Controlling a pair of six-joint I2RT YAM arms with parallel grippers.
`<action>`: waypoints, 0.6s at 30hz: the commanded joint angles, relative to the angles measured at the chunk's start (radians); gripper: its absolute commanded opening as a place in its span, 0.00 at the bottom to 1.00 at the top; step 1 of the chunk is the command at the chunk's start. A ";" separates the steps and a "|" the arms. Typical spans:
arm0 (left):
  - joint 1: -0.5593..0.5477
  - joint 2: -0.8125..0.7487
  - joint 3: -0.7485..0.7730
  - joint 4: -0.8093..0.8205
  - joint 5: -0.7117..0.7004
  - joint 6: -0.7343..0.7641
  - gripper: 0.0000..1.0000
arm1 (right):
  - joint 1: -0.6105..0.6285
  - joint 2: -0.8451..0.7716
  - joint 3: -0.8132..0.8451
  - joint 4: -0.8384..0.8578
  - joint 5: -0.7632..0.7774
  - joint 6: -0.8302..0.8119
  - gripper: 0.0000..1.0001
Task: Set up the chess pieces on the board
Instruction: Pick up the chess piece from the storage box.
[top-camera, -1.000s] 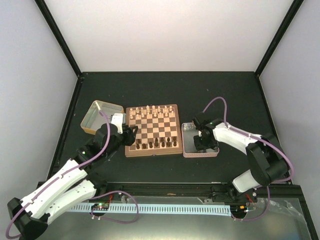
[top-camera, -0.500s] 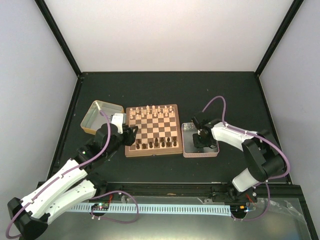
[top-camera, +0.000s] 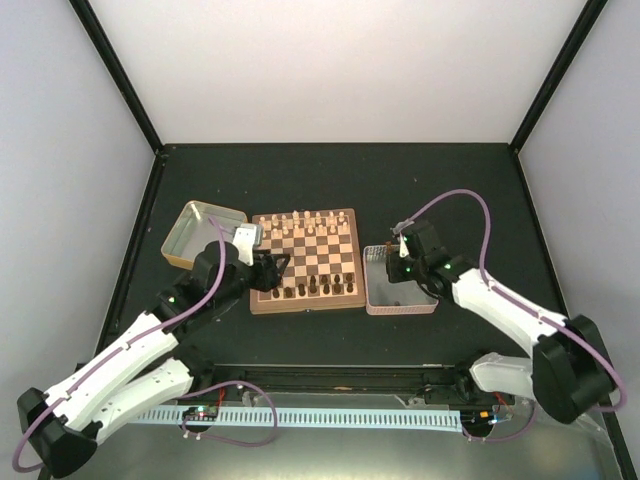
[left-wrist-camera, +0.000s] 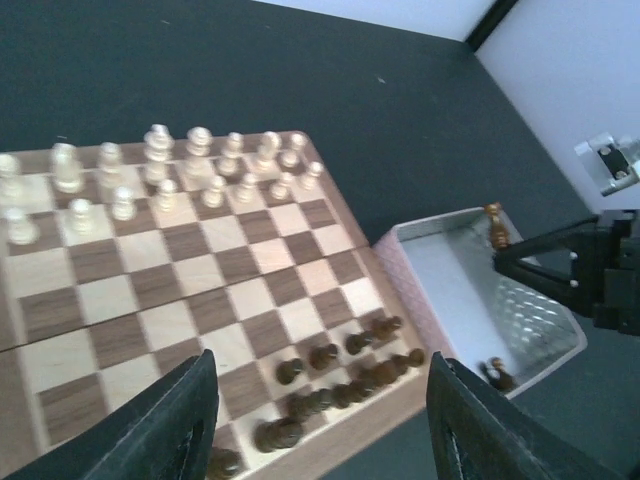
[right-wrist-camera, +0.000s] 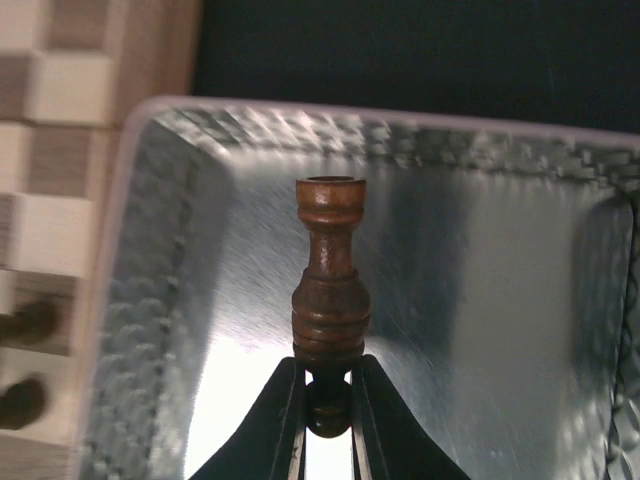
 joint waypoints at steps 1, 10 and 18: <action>0.000 0.039 0.077 0.080 0.164 -0.013 0.61 | -0.005 -0.113 -0.062 0.178 -0.216 -0.067 0.07; 0.007 0.140 0.142 0.252 0.424 -0.129 0.73 | 0.004 -0.250 -0.107 0.390 -0.623 -0.086 0.09; 0.012 0.313 0.214 0.344 0.664 -0.193 0.79 | 0.070 -0.210 -0.010 0.354 -0.774 -0.150 0.09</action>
